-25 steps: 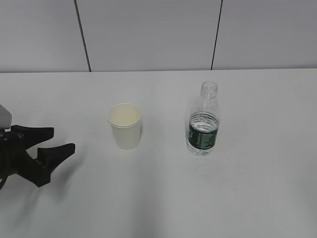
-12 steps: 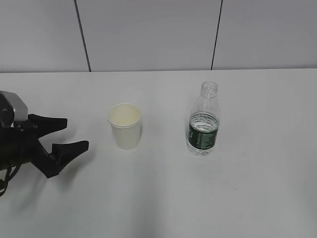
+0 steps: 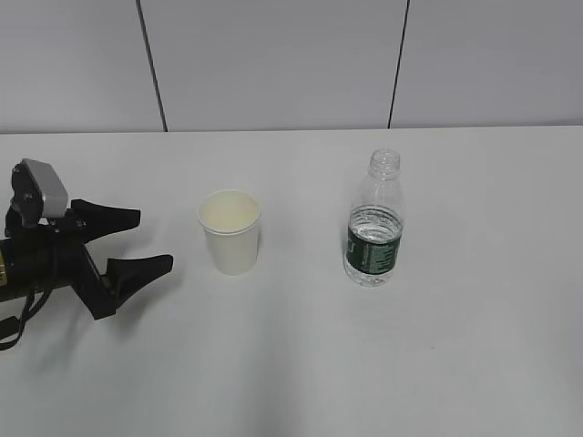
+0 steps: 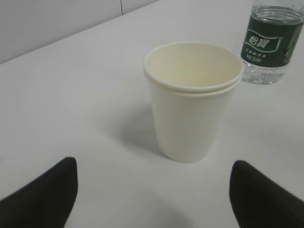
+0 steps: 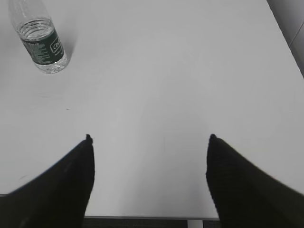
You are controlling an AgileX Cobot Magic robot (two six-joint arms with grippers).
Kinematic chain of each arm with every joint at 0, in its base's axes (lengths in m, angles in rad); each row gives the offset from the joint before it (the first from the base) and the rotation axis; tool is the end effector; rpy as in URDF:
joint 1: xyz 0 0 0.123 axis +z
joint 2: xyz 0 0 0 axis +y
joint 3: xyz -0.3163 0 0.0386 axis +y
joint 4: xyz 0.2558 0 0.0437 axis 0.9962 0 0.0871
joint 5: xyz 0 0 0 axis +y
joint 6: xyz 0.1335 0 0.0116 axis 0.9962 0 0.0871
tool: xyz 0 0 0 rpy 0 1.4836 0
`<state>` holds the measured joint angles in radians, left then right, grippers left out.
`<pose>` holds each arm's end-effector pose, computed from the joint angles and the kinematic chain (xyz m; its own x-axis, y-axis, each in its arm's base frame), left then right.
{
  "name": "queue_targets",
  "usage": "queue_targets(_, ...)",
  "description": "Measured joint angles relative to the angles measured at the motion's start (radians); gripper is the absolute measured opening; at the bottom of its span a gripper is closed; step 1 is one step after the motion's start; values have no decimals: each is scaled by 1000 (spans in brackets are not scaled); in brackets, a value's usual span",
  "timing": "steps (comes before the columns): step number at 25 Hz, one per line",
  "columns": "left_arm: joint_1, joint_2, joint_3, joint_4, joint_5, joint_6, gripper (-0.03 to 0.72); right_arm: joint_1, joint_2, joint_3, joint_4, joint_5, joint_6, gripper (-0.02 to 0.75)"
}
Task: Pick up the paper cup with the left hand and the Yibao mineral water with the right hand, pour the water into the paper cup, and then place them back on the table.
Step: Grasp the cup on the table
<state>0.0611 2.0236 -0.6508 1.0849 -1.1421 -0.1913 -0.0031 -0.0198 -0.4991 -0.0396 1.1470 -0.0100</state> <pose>0.3425 -0.0870 0.1108 -0.1094 0.2659 -0.9578 0.8124 0.5791 0.0679 -0.0018 -0.0048 0.2512 -0.5154 -0.0247 -0.8566 0.0205 0.9989 -0.0411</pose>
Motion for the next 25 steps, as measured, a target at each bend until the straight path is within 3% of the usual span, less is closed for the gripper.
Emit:
queue_targets(10,0,49,-73,43,1,-1,593,0,0,0,0,0,0,568)
queue_targets(25,0,59,-161,141,0,-131,593,0,0,0,0,0,0,568)
